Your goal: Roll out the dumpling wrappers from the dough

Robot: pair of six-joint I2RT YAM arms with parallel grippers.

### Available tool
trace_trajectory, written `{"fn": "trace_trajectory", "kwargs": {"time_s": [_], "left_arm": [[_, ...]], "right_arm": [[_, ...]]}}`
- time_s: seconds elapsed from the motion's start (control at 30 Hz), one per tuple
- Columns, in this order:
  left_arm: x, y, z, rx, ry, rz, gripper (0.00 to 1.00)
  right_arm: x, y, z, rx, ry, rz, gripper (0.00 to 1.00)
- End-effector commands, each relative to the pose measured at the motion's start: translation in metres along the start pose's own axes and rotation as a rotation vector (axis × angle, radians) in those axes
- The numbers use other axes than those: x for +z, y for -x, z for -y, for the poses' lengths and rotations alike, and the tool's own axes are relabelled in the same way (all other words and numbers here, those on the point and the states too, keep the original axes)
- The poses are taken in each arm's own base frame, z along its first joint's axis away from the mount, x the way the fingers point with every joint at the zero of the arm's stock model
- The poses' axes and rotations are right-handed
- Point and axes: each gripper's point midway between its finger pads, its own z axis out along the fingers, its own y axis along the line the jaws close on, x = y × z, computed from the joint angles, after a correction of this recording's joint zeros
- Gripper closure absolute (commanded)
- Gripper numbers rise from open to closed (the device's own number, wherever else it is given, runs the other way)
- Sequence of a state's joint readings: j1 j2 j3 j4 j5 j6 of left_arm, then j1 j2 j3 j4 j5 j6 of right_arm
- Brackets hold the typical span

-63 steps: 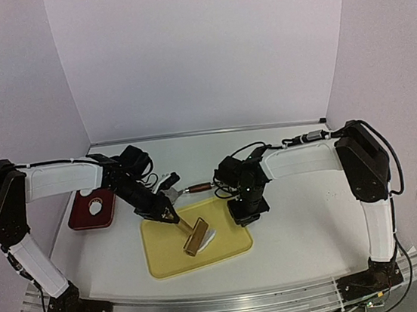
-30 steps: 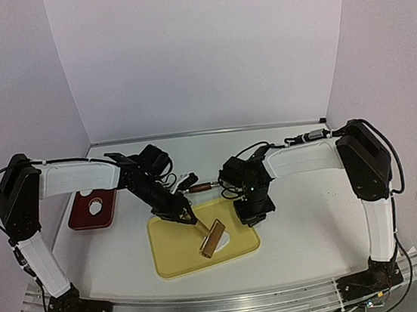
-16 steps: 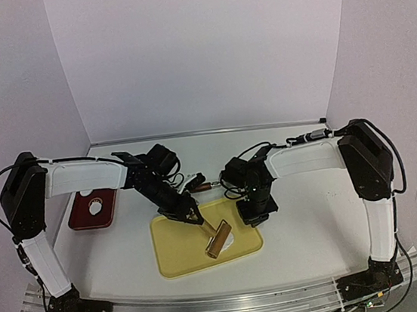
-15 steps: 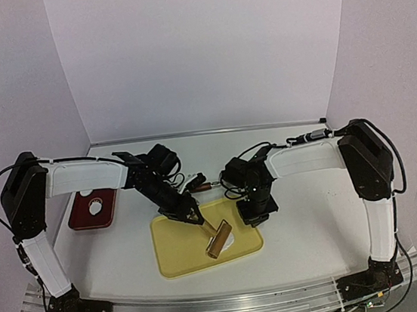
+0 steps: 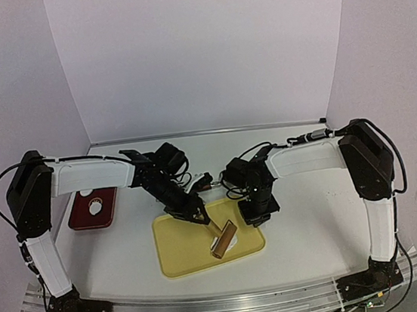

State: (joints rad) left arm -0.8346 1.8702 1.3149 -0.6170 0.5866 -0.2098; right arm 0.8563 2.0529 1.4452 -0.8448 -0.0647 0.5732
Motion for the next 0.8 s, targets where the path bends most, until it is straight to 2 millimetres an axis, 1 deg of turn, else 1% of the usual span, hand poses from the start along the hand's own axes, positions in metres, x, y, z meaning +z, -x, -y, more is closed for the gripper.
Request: {"fn": "trace_trajectory", "kwargs": {"time_s": [0.0,0.3,0.47,0.77], "left_arm": [[0.048,-0.065,-0.081,-0.06,0.358,-0.217,1.0],[0.057,-0.062,-0.071,-0.051,0.362,-0.221,1.0],[0.061,-0.056,-0.066,-0.04,0.362,-0.215,1.0],[0.067,-0.052,-0.062,-0.028,0.37,-0.222,1.0]], "right_arm": [[-0.026,0.017,-0.02,0.011,0.084,0.098,1.0],[-0.026,0.018,-0.021,0.008,0.086,0.099,1.0],[-0.025,0.018,-0.021,0.007,0.086,0.097,1.0],[-0.026,0.019,-0.021,0.008,0.085,0.102,1.0]]}}
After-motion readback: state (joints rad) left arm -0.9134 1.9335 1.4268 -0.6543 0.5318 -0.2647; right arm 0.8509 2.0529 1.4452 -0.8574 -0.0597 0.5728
